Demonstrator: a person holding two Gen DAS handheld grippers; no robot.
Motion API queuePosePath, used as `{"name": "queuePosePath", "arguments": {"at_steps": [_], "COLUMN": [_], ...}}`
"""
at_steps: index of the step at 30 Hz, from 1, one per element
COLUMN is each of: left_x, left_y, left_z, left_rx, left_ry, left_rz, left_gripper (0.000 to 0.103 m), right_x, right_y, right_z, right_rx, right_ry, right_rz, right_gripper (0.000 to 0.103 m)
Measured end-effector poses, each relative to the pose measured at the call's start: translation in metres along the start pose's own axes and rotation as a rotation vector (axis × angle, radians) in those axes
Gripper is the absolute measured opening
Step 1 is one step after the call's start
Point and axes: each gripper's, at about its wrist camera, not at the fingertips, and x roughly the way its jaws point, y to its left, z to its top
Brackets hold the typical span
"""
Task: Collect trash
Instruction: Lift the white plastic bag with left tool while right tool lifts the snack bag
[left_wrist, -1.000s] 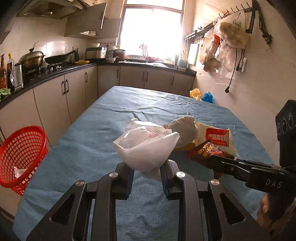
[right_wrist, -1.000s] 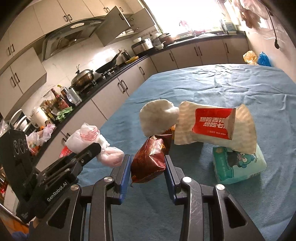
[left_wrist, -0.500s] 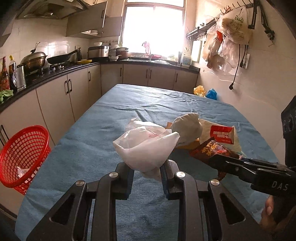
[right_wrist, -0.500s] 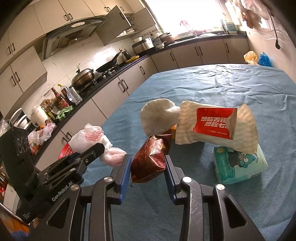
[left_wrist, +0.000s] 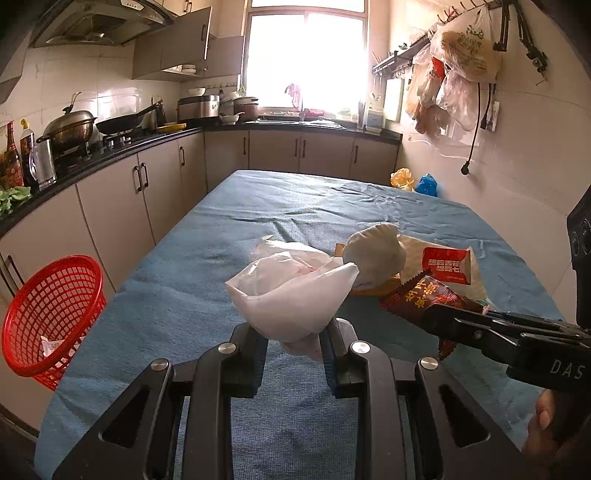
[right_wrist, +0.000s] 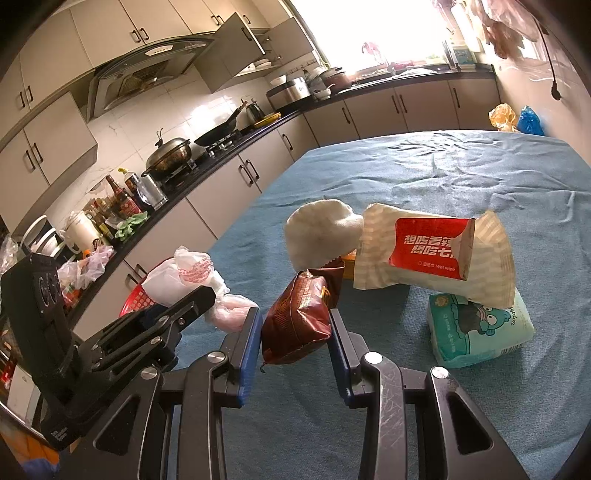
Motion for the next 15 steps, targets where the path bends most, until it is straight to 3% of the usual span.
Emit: {"name": "queuePosePath", "arguments": {"at_steps": [15], "left_x": [-0.002], "left_y": [0.0018], "left_z": [0.0002], "left_rx": [0.005], "left_ry": [-0.003], "left_rz": [0.009], "left_gripper": [0.024], "right_x": [-0.0022], "right_y": [0.0005], "right_z": [0.0001], "right_rx": [-0.003], "right_ry": [-0.002], "right_rz": [0.002], "right_gripper": [0.038]}}
